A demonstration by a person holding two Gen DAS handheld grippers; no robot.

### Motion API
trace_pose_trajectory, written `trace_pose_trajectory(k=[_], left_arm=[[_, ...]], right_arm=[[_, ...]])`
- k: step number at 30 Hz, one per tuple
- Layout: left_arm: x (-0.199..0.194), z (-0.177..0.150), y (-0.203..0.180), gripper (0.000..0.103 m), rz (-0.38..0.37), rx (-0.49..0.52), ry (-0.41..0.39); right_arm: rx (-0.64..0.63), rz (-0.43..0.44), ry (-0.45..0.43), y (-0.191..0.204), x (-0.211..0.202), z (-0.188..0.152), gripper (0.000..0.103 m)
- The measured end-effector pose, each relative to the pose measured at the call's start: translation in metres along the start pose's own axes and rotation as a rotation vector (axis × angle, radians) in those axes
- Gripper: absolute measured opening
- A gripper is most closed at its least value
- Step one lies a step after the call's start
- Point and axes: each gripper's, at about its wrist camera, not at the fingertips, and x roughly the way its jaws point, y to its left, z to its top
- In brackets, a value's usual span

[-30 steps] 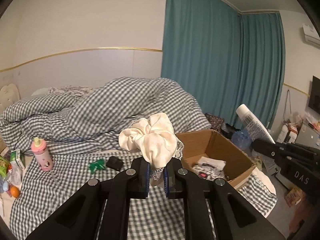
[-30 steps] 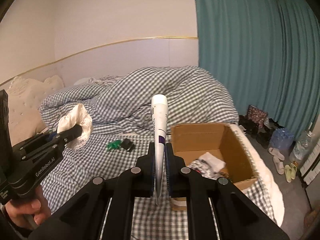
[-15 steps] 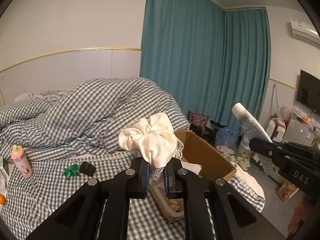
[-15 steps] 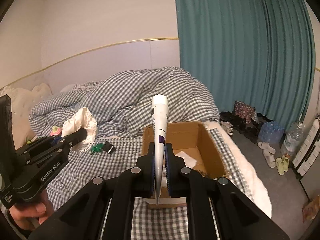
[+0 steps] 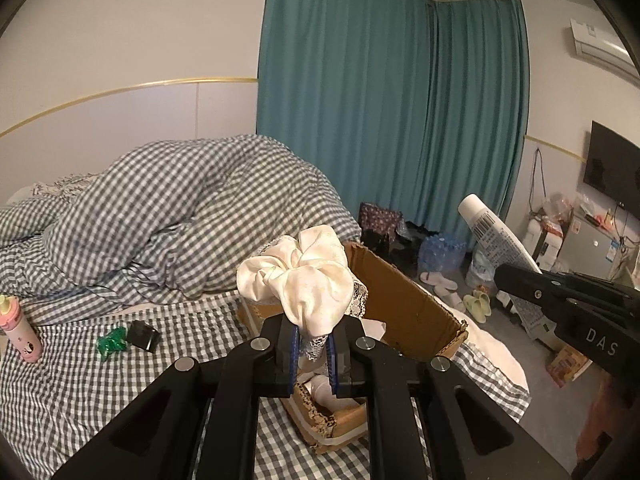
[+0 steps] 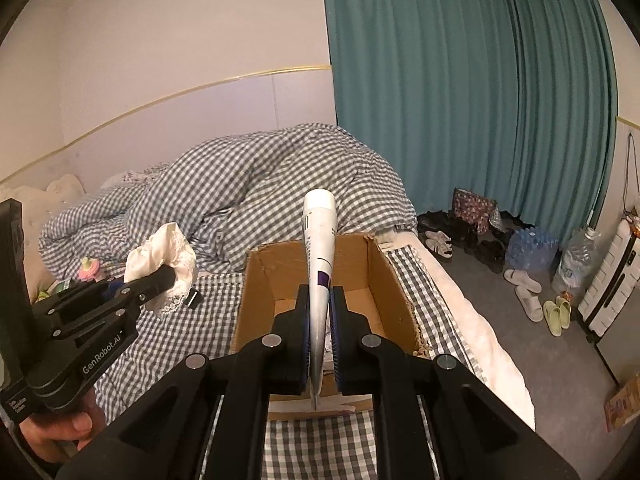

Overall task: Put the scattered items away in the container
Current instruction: 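Lift and carry the scrunchie and white tube over the cardboard box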

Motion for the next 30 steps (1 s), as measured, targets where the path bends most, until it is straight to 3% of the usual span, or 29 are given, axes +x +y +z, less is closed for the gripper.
trace_pose_trajectory(k=[30], left_arm=[[0.125, -0.027, -0.006, 0.010, -0.056, 0.020, 0.185]], right_arm=[[0.048, -0.006, 0.168, -0.041, 0.128, -0.025, 0.009]])
